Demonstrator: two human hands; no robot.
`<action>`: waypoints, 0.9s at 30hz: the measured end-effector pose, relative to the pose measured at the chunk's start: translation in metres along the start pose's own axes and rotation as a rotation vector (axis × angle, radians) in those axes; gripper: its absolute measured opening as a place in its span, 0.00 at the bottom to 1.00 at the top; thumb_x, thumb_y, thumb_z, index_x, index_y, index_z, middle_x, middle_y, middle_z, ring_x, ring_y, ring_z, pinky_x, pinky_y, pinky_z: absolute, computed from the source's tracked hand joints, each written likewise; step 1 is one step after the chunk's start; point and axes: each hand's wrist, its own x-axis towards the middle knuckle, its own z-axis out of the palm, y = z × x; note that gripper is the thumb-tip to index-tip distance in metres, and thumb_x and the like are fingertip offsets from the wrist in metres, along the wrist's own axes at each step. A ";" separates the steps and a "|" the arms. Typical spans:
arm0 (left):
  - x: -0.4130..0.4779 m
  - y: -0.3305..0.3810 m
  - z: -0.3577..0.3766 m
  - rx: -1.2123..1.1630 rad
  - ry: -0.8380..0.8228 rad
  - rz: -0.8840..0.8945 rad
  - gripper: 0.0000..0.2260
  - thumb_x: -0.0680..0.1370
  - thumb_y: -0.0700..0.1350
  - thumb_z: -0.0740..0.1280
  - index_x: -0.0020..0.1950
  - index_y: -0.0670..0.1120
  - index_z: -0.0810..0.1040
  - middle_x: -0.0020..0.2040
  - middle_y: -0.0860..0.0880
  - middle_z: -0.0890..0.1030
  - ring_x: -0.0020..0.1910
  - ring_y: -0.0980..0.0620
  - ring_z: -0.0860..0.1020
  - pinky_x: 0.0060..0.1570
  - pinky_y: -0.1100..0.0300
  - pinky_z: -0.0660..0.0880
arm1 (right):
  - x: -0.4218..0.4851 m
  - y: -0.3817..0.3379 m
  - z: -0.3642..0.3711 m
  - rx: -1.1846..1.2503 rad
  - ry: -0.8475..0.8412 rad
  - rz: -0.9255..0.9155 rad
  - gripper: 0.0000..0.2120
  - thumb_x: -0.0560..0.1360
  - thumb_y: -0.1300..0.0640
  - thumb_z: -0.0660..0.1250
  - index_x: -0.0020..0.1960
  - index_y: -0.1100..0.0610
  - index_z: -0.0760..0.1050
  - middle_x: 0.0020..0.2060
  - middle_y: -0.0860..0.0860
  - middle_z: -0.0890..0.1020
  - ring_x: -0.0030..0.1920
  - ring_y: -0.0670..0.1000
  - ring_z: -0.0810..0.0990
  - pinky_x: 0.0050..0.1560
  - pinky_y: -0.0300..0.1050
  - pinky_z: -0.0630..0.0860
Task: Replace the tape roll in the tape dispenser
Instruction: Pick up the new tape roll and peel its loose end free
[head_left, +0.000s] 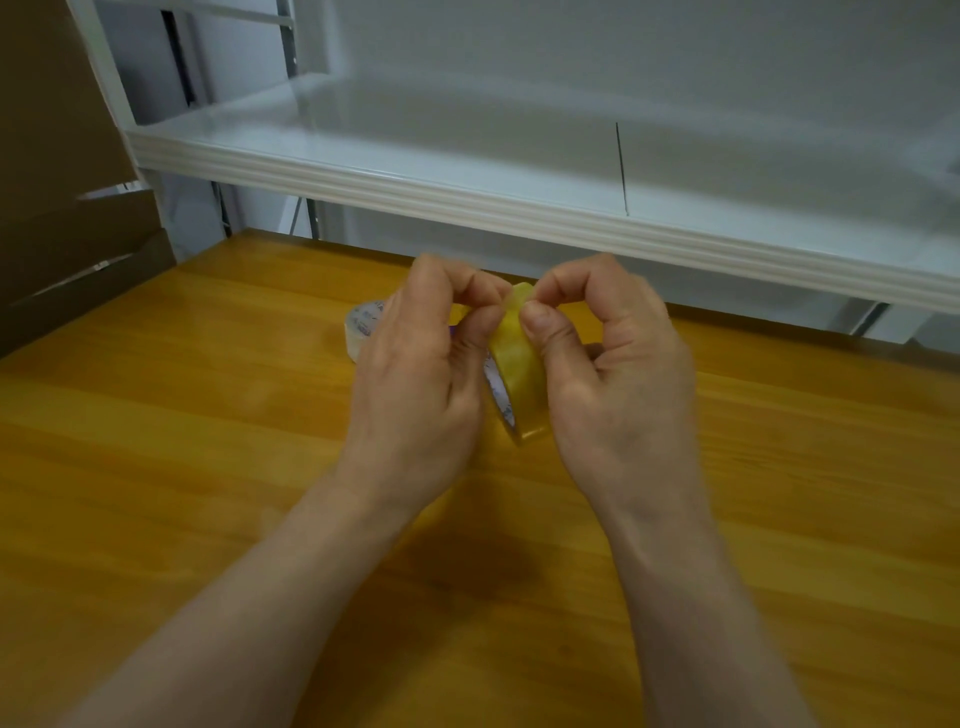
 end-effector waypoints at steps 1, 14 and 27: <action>0.001 0.001 -0.001 -0.045 -0.018 -0.034 0.02 0.82 0.42 0.62 0.53 0.46 0.72 0.52 0.49 0.82 0.51 0.51 0.81 0.49 0.53 0.78 | -0.001 0.000 0.000 -0.027 0.002 -0.021 0.02 0.80 0.54 0.68 0.49 0.46 0.77 0.48 0.45 0.79 0.46 0.43 0.77 0.42 0.36 0.73; 0.019 -0.005 -0.038 -0.423 -0.058 -0.284 0.04 0.74 0.40 0.71 0.44 0.47 0.77 0.45 0.48 0.84 0.45 0.43 0.83 0.47 0.51 0.81 | -0.002 -0.002 0.006 0.128 -0.038 -0.113 0.12 0.82 0.51 0.64 0.62 0.51 0.82 0.54 0.47 0.82 0.54 0.46 0.81 0.49 0.40 0.77; 0.027 -0.051 -0.060 -0.364 0.343 -0.376 0.08 0.80 0.38 0.65 0.46 0.52 0.73 0.51 0.48 0.83 0.54 0.50 0.83 0.59 0.48 0.80 | -0.009 0.025 0.036 -0.116 -0.394 0.416 0.24 0.77 0.35 0.65 0.70 0.42 0.71 0.64 0.49 0.77 0.60 0.51 0.80 0.56 0.50 0.80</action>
